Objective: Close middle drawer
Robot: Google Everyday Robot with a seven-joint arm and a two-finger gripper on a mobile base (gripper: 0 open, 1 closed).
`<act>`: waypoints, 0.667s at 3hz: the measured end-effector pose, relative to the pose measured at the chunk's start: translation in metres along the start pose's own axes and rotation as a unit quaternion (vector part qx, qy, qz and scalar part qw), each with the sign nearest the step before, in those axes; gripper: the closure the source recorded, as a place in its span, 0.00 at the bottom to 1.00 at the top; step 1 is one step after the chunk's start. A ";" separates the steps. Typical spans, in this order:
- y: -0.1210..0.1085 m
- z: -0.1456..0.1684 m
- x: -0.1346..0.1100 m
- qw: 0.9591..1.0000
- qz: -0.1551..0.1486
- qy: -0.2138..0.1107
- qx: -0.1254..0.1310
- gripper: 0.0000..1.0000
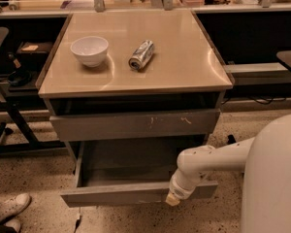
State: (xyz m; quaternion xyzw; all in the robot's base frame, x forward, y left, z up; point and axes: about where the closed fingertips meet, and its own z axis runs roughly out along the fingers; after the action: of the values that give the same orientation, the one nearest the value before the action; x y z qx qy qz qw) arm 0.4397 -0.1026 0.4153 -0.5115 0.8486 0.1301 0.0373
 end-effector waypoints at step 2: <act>0.000 0.000 0.000 1.000 0.000 0.000 0.000 0.36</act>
Offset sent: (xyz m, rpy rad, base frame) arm 0.0000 0.0000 0.0000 0.0000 0.0000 0.0000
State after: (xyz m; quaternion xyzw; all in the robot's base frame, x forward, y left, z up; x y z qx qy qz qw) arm 0.4397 -0.1026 0.4152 -0.5115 0.8486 0.1301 0.0372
